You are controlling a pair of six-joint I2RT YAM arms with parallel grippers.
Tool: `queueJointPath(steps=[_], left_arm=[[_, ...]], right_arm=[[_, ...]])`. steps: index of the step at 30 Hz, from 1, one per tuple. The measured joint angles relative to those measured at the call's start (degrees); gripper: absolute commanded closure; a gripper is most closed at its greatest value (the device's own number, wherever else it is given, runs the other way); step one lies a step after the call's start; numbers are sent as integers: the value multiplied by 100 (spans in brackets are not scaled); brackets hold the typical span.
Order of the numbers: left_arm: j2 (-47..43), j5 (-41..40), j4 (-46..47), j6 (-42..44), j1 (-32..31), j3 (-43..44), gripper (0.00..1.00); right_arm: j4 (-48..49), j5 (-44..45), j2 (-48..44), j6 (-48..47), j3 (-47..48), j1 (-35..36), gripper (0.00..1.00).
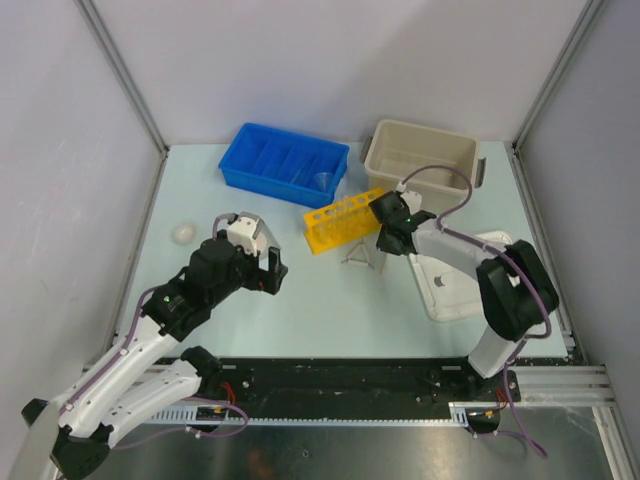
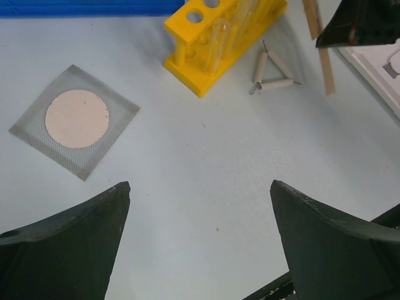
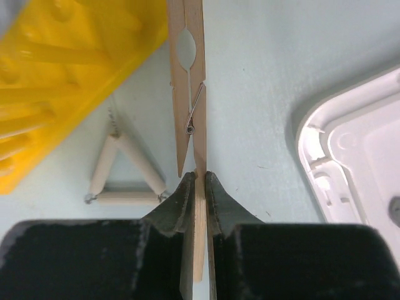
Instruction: Organize the chemistry lab equipment
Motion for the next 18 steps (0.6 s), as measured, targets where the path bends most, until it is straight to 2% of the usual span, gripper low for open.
queueJointPath(steps=[11,18], left_arm=[[-61,-2,0,0,-2,0,1],[-61,-2,0,0,-2,0,1]], right_arm=[[87,37,-1550,-369,0,-428,100],[1108,-199,-2033,-444,0,-1497,100]])
